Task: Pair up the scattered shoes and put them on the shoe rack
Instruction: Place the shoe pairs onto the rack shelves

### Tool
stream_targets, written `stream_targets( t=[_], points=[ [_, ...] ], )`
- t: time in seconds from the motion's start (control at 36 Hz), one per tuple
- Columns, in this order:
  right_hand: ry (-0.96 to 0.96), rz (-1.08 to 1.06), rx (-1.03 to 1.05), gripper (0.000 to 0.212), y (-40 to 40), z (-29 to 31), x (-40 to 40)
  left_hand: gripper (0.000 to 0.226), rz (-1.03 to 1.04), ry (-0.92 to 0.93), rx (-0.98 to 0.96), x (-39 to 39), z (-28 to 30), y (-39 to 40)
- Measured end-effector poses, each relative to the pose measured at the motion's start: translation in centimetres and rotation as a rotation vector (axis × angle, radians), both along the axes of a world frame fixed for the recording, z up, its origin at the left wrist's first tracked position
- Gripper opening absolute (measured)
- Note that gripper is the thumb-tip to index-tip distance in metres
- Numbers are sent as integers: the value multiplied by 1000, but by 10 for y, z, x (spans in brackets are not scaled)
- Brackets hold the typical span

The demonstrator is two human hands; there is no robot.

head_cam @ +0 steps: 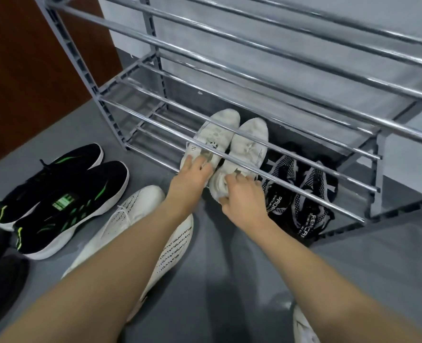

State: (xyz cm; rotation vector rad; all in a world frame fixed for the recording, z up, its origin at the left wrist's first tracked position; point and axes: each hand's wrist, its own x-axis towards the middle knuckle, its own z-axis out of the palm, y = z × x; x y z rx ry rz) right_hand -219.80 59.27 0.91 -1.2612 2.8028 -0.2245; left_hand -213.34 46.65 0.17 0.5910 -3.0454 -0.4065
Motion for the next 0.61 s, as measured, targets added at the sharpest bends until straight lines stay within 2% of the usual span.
stream_targets(
  t=[0.08, 0.17, 0.33, 0.47, 0.61],
  points=[
    [24, -40, 76, 44, -2, -2, 0, 50, 50, -86, 44, -2, 1, 0],
    [-13, -83, 111, 49, -2, -7, -1, 50, 73, -87, 50, -4, -1, -1],
    [-221, -90, 91, 68, -7, -20, -3, 60, 72, -50, 104, -5, -18, -2],
    [-182, -65, 130, 69, -8, -23, -6, 54, 74, -74, 231, -4, -27, -3],
    [-220, -65, 105, 62, -12, -23, -11, 54, 66, -79, 271, -4, -24, -3]
  ],
)
